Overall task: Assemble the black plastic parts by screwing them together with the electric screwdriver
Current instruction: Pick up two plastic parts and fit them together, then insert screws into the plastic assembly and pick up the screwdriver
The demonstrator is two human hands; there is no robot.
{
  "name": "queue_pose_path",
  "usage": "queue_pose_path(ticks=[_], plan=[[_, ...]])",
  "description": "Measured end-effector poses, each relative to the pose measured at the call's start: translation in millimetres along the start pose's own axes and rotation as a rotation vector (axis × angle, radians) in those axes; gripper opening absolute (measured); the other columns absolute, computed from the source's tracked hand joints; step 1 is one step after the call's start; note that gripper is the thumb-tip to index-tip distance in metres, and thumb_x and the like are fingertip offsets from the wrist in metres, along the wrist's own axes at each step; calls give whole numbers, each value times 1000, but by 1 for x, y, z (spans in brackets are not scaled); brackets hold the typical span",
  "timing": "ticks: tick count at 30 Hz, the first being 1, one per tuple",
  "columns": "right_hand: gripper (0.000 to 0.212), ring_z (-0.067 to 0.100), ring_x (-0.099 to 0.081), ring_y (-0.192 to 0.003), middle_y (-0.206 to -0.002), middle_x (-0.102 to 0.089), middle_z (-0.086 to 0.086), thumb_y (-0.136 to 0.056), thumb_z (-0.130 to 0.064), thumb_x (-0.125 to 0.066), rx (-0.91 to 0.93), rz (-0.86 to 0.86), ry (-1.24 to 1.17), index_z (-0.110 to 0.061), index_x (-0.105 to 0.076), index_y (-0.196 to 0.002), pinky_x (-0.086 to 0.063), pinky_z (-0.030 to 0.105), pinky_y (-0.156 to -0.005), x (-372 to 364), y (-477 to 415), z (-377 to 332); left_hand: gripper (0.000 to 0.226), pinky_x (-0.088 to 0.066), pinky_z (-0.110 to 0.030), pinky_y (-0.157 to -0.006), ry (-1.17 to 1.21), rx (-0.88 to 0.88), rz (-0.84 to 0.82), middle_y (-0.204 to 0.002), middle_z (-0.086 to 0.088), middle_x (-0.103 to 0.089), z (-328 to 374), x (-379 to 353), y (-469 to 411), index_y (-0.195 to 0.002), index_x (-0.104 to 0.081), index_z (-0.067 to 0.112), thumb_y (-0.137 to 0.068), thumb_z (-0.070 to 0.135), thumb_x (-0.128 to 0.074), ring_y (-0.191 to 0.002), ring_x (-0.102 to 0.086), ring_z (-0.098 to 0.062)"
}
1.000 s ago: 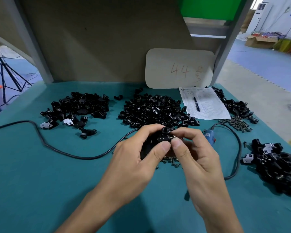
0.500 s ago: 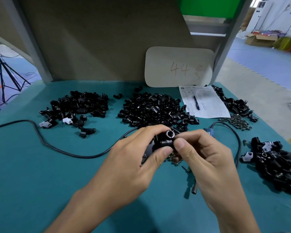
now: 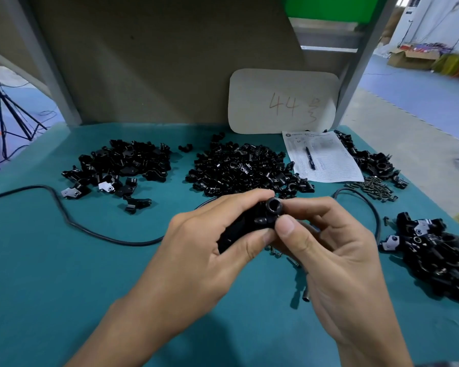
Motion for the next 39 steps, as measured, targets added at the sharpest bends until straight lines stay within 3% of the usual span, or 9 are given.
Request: queue_pose_path(ticks=[7, 11, 14, 19, 23, 27, 32, 37, 39], plan=[[36, 26, -75, -98, -105, -77, 9, -90, -50, -72, -92, -59, 41, -20, -77, -110, -61, 37, -86, 12, -7, 21, 31, -51, -14, -73, 52, 94, -15, -104, 21, -71, -26, -9, 3, -123, -63, 40, -93, 33, -69, -89, -68, -5], [42, 28, -62, -116, -125, -64, 1, -91, -55, -67, -345, 236, 822, -30, -65, -125, -49, 45, -99, 83, -33, 78, 31, -48, -16, -60, 36, 223, 20, -90, 24, -70, -54, -9, 8, -120, -63, 47, -89, 44, -67, -70, -62, -5], [86, 42, -47, -128, -144, -43, 22, -90, -55, -70, -711, 272, 1111, -8, -32, -151, -41, 48, -105, 127, -43, 120, 34, -54, -30, -62, 33, 253, 27, -97, 18, -72, -64, -5, 8, -121, -60, 53, -87, 54, -64, -72, -64, -15], [61, 37, -59, -94, -109, -60, 15, -85, -45, -72, -850, 382, 977, -8, -39, -119, -50, 45, -79, 153, -56, 138, 30, -50, -30, -55, 46, 243, 22, -92, 12, -72, -66, -4, -1, -120, -61, 52, -90, 51, -66, -67, -60, -25], [51, 27, -59, -82, -101, -61, 9, -83, -37, -63, -672, 521, 549, -15, -46, -125, -48, 41, -67, 154, -54, 127, 28, -54, -32, -59, 82, 257, 10, -95, 13, -73, -72, -4, -2, -118, -61, 56, -91, 52, -68, -72, -63, -25], [47, 22, -57, -72, -104, -61, 9, -88, -32, -63, -533, 621, 237, -22, -48, -131, -50, 28, -45, 146, -54, 104, 38, -57, -55, -72, 141, 272, 44, -96, 0, -75, -83, -6, -12, -120, -62, 54, -83, 60, -65, -82, -67, -39], [53, 25, -61, -72, -105, -63, 12, -89, -37, -76, -425, 600, 132, -36, -43, -131, -56, 30, -48, 120, -56, 75, 46, -57, -61, -76, 164, 264, 116, -98, -9, -74, -94, -6, -32, -127, -61, 49, -83, 63, -65, -78, -67, -47], [60, 12, -65, -56, -109, -63, 9, -86, -32, -79, -329, 532, -48, -50, -46, -132, -58, 31, -54, 92, -50, 58, 47, -57, -49, -91, 161, 247, 143, -108, 14, -74, -98, -6, -40, -131, -56, 52, -86, 65, -64, -91, -74, -16], [67, 13, -66, -57, -111, -62, 9, -78, -34, -83, -311, 511, -119, -54, -49, -133, -60, 32, -56, 84, -49, 55, 46, -58, -47, -89, 166, 244, 163, -105, 6, -75, -100, -6, -42, -129, -56, 57, -85, 68, -63, -90, -74, -23]])
Point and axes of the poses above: each hand's wrist, its own y-axis away from the middle knuckle, its own x-axis out of the back of the hand, z = x × y, the point moved 3 cm from there along -y, towards the middle knuckle
